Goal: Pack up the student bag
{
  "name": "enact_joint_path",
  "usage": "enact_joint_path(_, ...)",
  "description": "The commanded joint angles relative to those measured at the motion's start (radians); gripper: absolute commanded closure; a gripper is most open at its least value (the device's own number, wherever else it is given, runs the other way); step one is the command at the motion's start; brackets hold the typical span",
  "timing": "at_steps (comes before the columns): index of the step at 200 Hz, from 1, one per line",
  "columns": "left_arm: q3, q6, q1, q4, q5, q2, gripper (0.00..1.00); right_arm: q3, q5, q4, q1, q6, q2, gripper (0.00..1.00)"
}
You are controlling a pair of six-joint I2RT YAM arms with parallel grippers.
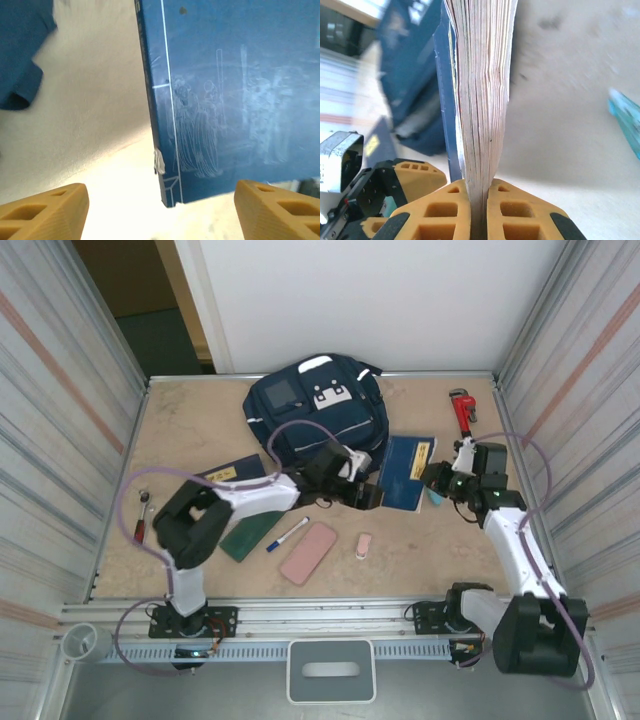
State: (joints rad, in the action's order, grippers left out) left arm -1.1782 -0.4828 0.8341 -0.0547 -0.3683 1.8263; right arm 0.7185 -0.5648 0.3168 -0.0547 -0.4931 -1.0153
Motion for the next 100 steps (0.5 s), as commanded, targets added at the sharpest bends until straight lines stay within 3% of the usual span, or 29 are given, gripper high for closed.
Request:
enact_joint_path(1,0.072,0.023,-0.088,-0.139,-0.115,-0.175,0.17,0.067,-0.19,-0.072,0.006,0.004,0.074,1.0)
enact_joint_path(26,0.103,0.012,-0.181,-0.17,-0.273,-0.275,0.13,0.111,-0.307,-0.171,0.082,0.01,0.07,1.0)
enact_joint_path(48,0.119,0.01,-0.227,-0.187,-0.326,-0.331,0.06,0.148,-0.346,-0.236,0.168,0.022,0.032,1.0)
enact_joint_path(61,0.108,0.007,-0.248,-0.179,-0.37,-0.332,0.08,0.155,-0.39,-0.313,0.207,-0.002,-0.022,1.0)
enact_joint_path(76,0.122,-0.029,-0.269,-0.222,-0.412,-0.338,0.18,0.174,-0.4,-0.351,0.242,-0.012,-0.069,1.0)
enact_joint_path(100,0.149,-0.091,-0.29,-0.314,-0.436,-0.348,0.57,0.2,-0.395,-0.354,0.269,-0.016,-0.144,1.0)
